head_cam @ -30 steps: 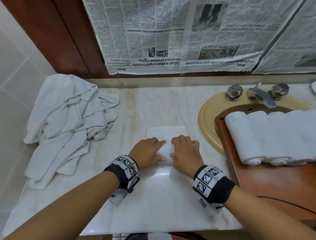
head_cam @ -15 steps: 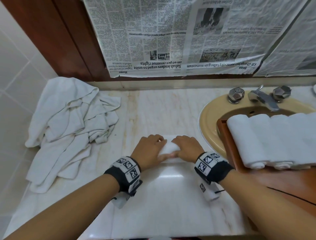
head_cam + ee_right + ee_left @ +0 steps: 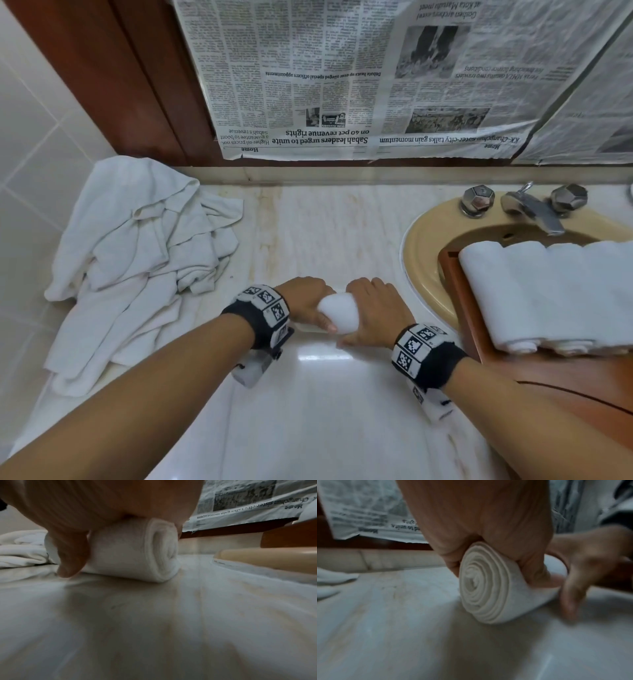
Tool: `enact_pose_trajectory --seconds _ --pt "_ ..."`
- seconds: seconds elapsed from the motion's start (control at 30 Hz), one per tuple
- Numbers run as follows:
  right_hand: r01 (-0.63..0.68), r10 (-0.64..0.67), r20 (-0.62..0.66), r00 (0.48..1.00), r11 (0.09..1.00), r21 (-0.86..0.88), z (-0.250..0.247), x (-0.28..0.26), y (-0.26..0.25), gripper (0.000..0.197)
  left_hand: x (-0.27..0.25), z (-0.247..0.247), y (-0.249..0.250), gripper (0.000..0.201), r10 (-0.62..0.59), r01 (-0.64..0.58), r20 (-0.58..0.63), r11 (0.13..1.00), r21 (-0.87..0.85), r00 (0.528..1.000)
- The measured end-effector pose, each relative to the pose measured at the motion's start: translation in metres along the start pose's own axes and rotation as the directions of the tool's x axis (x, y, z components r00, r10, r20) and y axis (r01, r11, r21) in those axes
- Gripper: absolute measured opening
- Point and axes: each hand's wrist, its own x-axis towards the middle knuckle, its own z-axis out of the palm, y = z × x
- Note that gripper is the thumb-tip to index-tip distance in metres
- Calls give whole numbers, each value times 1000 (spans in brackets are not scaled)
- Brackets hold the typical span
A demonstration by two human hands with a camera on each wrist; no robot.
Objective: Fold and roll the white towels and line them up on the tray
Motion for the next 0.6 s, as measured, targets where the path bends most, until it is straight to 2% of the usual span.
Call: enact_pose_trajectory --seconds 0.07,0.13,0.2,0.27,0.33,0.4,0.5,0.6 --pt "-5 3 34 999 998 62 -9 10 3 82 3 -6 -4 91 -35 36 24 998 -51 999" --pt "-14 -2 101 995 988 155 -19 20 7 74 7 -10 -10 97 -99 100 22 993 -62 995" --pt "-31 -8 161 987 971 237 -27 31 11 75 10 -11 -15 106 -89 89 8 982 -168 996" --pt "-82 3 220 975 934 349 -33 42 15 72 12 -11 -20 91 -125 118 -10 959 -258 992" --pt "-136 -5 292 956 876 462 -38 54 21 55 16 -10 -26 63 -228 197 -54 920 -339 972" --pt "-180 -4 354 935 857 484 -44 61 23 48 21 -8 -30 51 -295 236 -104 895 -378 950" --pt "-199 35 355 934 876 439 -46 62 20 59 25 -4 -30 42 -345 243 -153 856 -457 926" --pt "-251 103 343 934 871 422 -38 50 12 74 24 5 -27 27 -338 186 -222 840 -510 915"
